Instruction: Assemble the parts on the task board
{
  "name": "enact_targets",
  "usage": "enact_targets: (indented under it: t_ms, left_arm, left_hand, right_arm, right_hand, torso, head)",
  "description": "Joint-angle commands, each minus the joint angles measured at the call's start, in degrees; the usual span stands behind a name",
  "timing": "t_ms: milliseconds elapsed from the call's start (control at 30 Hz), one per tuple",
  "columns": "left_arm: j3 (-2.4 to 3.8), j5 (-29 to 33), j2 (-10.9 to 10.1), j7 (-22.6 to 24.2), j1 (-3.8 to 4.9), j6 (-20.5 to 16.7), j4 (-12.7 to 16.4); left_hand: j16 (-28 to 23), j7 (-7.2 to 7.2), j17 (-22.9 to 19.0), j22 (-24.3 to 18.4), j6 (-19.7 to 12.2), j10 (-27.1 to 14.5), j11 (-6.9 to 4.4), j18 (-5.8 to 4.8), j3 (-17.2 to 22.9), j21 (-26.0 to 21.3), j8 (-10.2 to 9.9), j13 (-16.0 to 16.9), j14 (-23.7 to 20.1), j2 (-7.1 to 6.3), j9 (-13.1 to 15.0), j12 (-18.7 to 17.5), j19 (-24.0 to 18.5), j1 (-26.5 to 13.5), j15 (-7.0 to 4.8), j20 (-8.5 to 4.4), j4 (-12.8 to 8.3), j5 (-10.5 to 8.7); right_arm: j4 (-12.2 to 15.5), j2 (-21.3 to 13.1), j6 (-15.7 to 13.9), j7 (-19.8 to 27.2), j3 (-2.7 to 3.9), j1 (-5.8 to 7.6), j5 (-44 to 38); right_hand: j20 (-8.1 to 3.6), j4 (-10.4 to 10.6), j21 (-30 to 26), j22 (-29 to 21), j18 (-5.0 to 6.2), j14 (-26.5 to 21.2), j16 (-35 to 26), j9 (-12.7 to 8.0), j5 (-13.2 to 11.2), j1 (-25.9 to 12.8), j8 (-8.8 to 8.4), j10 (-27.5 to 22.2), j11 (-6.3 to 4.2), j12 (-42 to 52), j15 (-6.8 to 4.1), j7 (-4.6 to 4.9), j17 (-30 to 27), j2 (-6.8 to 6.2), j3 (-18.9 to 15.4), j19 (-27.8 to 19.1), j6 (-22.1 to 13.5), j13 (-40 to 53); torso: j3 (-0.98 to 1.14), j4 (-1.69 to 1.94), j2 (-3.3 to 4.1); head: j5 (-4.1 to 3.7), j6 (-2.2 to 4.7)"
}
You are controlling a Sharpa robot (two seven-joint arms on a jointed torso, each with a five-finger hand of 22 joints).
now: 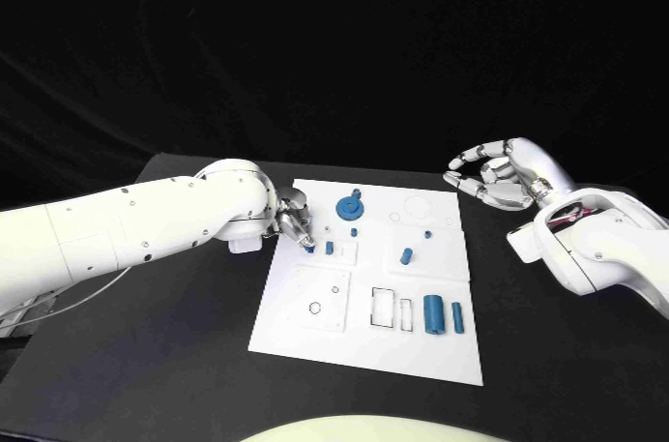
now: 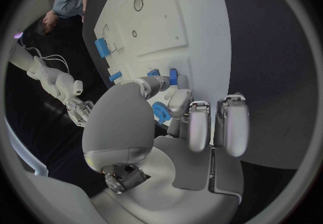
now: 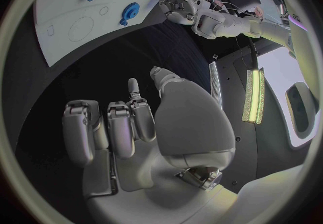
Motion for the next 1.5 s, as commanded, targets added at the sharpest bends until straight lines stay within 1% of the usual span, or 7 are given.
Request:
enact_targets:
  t_ms: [33, 500, 667, 733, 967, 1367, 1500]
  left_arm:
    - [-0.31, 1.31, 0.44, -0.53, -0.39, 2.4, 0.26]
    - [-0.32, 0.95, 0.57, -1.0, -0.39, 2.36, 0.19]
    - [-0.32, 0.93, 0.64, -1.02, -0.39, 2.25, 0.16]
    - [-0.32, 0.93, 0.68, -1.03, -0.39, 2.07, 0.14]
    - [-0.32, 0.95, 0.78, -1.08, -0.39, 2.02, 0.03]
    - [-0.33, 0.95, 1.11, -1.41, -0.4, 1.87, -0.47]
    - [-0.33, 0.95, 1.12, -1.54, -0.4, 1.59, -0.68]
  left_hand:
    - [0.21, -1.21, 15.07, 7.41, 1.23, 0.57, -0.16, -0.34, 6.35, 0.26, 0.41, 0.29, 6.06, 0.0, 0.1, 0.51, 1.98, -0.72, -0.43, -0.58, -6.58, 0.15]
    - [0.21, -1.84, 15.07, 7.36, 1.77, 1.31, -0.64, -0.33, 5.24, 0.21, 0.79, 1.32, 6.06, -0.04, 0.5, 1.36, 1.97, -1.76, -0.84, -0.87, -5.91, -0.01]
    - [0.21, -2.25, 15.07, 7.29, 2.01, 1.44, -0.95, -0.31, 3.93, 0.16, 0.75, 1.5, 6.06, -0.16, 0.57, 1.45, 1.94, -2.85, -1.11, -1.08, -5.03, -0.24]
    - [0.21, -2.55, 15.07, 7.32, 2.43, 1.5, -1.19, -0.32, 2.28, 0.14, 0.62, 1.73, 6.06, -0.13, 0.52, 1.58, 1.97, -3.82, -1.34, -1.29, -4.09, -0.57]
    - [0.21, -2.64, 15.07, 7.3, 2.65, 1.47, -1.27, -0.31, 1.3, 0.12, 0.5, 1.8, 6.06, -0.06, 0.46, 1.58, 1.96, -4.23, -1.43, -1.4, -3.57, -0.77]
    - [0.21, -2.78, 15.07, 7.29, 3.37, 1.46, -1.39, -0.32, -2.24, 0.06, 0.12, 2.12, 6.06, 0.18, 0.25, 1.69, 1.98, -5.43, -1.58, -1.55, -1.63, -1.19]
    - [0.21, -2.71, 15.07, 7.2, 3.63, 1.37, -1.34, -0.3, -4.46, -0.01, -0.06, 2.13, 6.06, 0.32, 0.19, 1.61, 1.94, -6.44, -1.56, -1.56, -0.07, -1.29]
  right_arm:
    - [0.14, -0.05, 0.18, 0.25, 0.0, -0.03, -0.16]
    - [0.2, -0.15, 0.1, 0.27, 0.0, -0.03, -0.16]
    - [0.23, -0.19, 0.06, 0.3, 0.0, -0.03, -0.16]
    - [0.24, -0.21, 0.04, 0.31, 0.0, -0.03, -0.16]
    - [0.27, -0.26, -0.03, 0.36, 0.0, -0.03, -0.16]
    - [0.35, -0.39, -0.16, 0.41, 0.0, -0.03, -0.14]
    - [0.38, -0.42, -0.19, 0.41, 0.0, -0.03, -0.13]
  right_hand:
    - [-0.56, -0.12, -0.3, 11.73, 1.08, 5.3, -0.26, 0.09, 0.19, -0.22, 0.37, -0.07, -0.32, -0.24, -0.47, -0.25, 11.91, 0.06, 0.1, 2.3, -0.06, 6.4]
    - [-0.56, -0.12, -0.3, 11.73, 1.08, 5.3, -0.26, 0.09, 0.19, -0.22, 0.37, -0.07, -0.32, -0.24, -0.47, -0.25, 11.91, 0.06, 0.1, 2.3, -0.06, 6.4]
    - [-0.56, -0.12, -0.3, 11.73, 1.08, 5.3, -0.26, 0.09, 0.19, -0.22, 0.37, -0.07, -0.32, -0.24, -0.47, -0.25, 11.91, 0.06, 0.1, 2.3, -0.06, 6.4]
    - [-0.56, -0.12, -0.3, 11.73, 1.08, 5.3, -0.26, 0.09, 0.19, -0.22, 0.37, -0.07, -0.32, -0.24, -0.47, -0.25, 11.91, 0.06, 0.1, 2.3, -0.06, 6.4]
    - [-0.57, -0.07, -0.35, 11.7, 1.09, 5.28, -0.29, 0.1, 0.23, -0.34, 0.39, -0.14, -0.32, -0.32, -0.47, -0.24, 11.83, 0.05, 0.09, 2.27, -0.11, 6.32]
    - [-0.57, -0.02, -0.36, 11.7, 1.09, 5.28, -0.3, 0.1, 0.22, -0.45, 0.39, -0.15, -0.31, -0.33, -0.47, -0.23, 11.81, 0.04, 0.06, 2.26, -0.14, 6.31]
    - [-0.57, 0.01, -0.48, 11.63, 1.12, 5.27, -0.31, 0.1, 0.21, -0.52, 0.39, -0.18, -0.3, -0.37, -0.47, -0.22, 11.78, 0.03, 0.03, 2.18, -0.16, 6.27]
  torso:
    - [-0.04, -0.01, 0.0]
    - [-0.07, 0.12, -0.05]
    - [-0.07, 0.08, -0.04]
    - [-0.08, 0.09, -0.05]
    - [-0.05, 0.1, -0.06]
    - [-0.06, 0.07, 0.0]
    - [-0.07, 0.11, -0.06]
  head:
    - [-0.08, -0.18]
    - [-0.23, -0.36]
    - [-0.22, -0.38]
    - [-0.19, -0.36]
    - [-0.2, -0.39]
    - [-0.27, -0.42]
    - [-0.26, -0.41]
